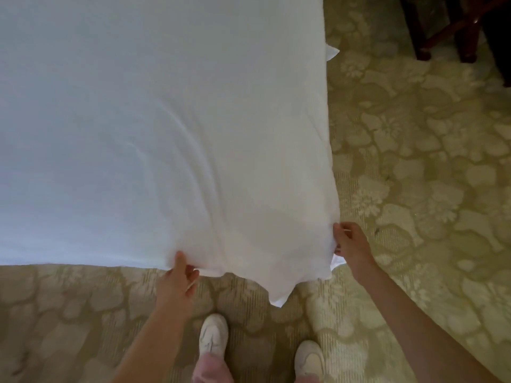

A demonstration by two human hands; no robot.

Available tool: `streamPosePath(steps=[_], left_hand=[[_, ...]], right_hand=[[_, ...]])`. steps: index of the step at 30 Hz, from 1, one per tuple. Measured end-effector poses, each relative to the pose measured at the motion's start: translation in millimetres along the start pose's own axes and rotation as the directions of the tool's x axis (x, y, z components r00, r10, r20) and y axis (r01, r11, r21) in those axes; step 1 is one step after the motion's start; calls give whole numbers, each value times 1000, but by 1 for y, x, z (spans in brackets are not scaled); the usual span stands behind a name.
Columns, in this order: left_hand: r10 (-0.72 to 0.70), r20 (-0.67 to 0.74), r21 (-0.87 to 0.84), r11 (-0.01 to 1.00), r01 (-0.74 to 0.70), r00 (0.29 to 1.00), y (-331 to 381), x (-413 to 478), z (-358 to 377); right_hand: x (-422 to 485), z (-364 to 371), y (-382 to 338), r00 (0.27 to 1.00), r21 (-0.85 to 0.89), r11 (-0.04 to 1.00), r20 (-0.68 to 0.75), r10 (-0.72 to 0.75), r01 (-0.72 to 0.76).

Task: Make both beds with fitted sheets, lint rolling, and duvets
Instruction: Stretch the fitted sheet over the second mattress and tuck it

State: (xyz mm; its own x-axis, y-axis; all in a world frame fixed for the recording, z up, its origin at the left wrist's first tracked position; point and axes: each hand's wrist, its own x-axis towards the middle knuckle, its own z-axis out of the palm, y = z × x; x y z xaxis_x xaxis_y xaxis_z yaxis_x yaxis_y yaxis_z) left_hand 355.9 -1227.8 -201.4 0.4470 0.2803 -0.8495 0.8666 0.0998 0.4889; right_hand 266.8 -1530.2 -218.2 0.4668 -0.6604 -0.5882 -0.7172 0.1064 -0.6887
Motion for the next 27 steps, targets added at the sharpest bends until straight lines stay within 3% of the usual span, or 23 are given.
streamPosePath(steps=[4,6,8,11,15,19,21,25,27], left_hand=[[-68,-13,129,989,69,998,19,10,-10],[-86,8,165,983,83,996,22,12,-15],[-119,63,164,981,107,991,22,10,-18],[-160,115,116,982,147,980,23,10,-19],[-186,138,193,968,158,973,13,14,-11],[-245,271,335,930,148,931,5,-2,12],[-184,296,378,924,62,937,5,-9,30],[13,249,416,901,-119,968,12,-25,72],[138,158,550,810,-204,978,11,-34,97]], right_hand=[[10,1,-16,996,-228,973,-69,-65,48],[10,-9,-23,979,-337,940,-174,-108,44],[13,-22,-24,944,-390,920,-315,-98,-34],[14,-55,-12,901,-339,911,-426,76,-237],[11,-73,-14,942,-292,924,-295,158,-247],[38,-28,-66,990,-54,988,-21,141,-142],[60,1,-89,996,-45,997,56,69,-67],[93,20,-108,998,-160,986,30,-50,54],[102,14,-105,995,-154,984,62,-78,87]])
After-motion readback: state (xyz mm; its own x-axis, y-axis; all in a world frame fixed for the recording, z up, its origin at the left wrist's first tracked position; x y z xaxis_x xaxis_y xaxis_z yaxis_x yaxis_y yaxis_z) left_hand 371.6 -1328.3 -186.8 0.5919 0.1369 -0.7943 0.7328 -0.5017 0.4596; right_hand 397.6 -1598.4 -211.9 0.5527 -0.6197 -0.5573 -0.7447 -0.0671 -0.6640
